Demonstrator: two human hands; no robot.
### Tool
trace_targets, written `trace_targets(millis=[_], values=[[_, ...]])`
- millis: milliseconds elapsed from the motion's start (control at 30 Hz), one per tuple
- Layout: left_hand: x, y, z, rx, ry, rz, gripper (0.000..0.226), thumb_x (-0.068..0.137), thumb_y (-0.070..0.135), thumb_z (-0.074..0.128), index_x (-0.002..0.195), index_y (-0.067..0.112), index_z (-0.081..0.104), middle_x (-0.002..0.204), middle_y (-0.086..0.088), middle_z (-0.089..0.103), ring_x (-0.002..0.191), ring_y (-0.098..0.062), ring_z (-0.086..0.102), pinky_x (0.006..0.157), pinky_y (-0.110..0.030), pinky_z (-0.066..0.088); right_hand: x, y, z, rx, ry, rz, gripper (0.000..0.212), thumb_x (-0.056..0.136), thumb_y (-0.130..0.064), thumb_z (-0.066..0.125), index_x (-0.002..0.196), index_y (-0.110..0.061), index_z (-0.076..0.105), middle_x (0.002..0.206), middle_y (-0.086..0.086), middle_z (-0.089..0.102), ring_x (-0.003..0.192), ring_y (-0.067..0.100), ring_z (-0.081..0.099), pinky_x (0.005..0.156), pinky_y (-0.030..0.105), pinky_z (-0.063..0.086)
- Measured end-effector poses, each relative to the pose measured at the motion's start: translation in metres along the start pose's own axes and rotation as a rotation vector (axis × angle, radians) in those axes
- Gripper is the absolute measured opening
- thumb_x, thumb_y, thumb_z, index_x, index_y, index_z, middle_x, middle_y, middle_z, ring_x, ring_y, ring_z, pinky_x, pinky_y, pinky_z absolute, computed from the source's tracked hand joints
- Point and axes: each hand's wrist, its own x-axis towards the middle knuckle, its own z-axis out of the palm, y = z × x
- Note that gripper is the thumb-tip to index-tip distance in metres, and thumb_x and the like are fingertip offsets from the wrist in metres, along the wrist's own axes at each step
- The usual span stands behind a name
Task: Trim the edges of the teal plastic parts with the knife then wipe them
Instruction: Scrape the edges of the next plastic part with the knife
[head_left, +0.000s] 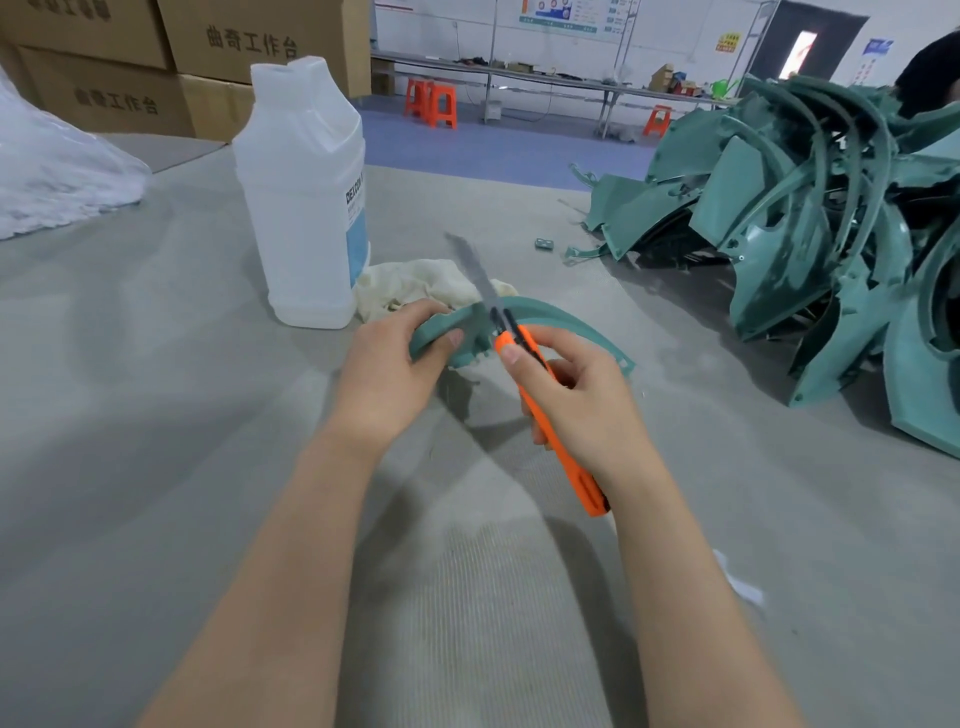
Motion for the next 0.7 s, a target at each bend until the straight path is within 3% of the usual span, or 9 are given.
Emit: trace_targets(millis=[133, 233, 400, 567, 700], values=[[0.0, -0.001, 0.001, -0.011, 0.007, -0.029, 0.008, 0.091, 0.02, 0.062, 0.097, 0.019, 0.067, 0.076, 0.009, 0.06, 0.072, -0.014, 0.053, 0.068, -0.028, 0.04, 0.004, 0.007, -0.008, -0.06, 0.11, 0.035, 0.01, 0.09, -0.037, 0.064, 0.097, -0.031, 0.069, 0.053, -0.005, 0.049, 0.045, 0.012, 0.046, 0.043, 0.023, 0.041], [0.0, -0.001, 0.001, -0.022, 0.007, -0.038, 0.007, 0.091, 0.021, 0.062, 0.096, 0.021, 0.067, 0.074, 0.013, 0.059, 0.068, -0.009, 0.05, 0.064, -0.024, 0.038, 0.003, 0.009, -0.007, -0.094, 0.082, 0.043, 0.013, 0.09, -0.037, 0.064, 0.101, -0.032, 0.069, 0.049, -0.008, 0.051, 0.041, 0.011, 0.046, 0.042, 0.02, 0.04], [0.001, 0.0, 0.0, -0.024, 0.008, -0.043, 0.01, 0.091, 0.02, 0.062, 0.098, 0.018, 0.069, 0.083, 0.002, 0.065, 0.073, -0.014, 0.053, 0.066, -0.023, 0.038, 0.001, 0.007, -0.004, -0.098, 0.046, 0.047, 0.018, 0.09, -0.038, 0.064, 0.106, -0.032, 0.069, 0.05, -0.01, 0.05, 0.042, 0.008, 0.045, 0.041, 0.018, 0.04], [0.001, 0.003, 0.0, -0.037, 0.007, -0.05, 0.011, 0.091, 0.019, 0.062, 0.099, 0.015, 0.069, 0.09, -0.002, 0.069, 0.083, -0.02, 0.061, 0.076, -0.03, 0.044, -0.001, 0.004, -0.002, -0.043, 0.005, 0.056, 0.016, 0.092, -0.035, 0.063, 0.104, -0.031, 0.071, 0.052, -0.01, 0.049, 0.044, 0.012, 0.044, 0.043, 0.021, 0.04], [0.001, 0.003, -0.001, -0.04, 0.006, -0.065, 0.011, 0.092, 0.021, 0.061, 0.099, 0.017, 0.068, 0.089, -0.001, 0.069, 0.083, -0.02, 0.061, 0.075, -0.03, 0.045, -0.003, -0.001, 0.004, 0.01, -0.071, 0.035, 0.014, 0.091, -0.034, 0.063, 0.103, -0.035, 0.071, 0.056, -0.002, 0.047, 0.047, 0.014, 0.042, 0.043, 0.022, 0.04]])
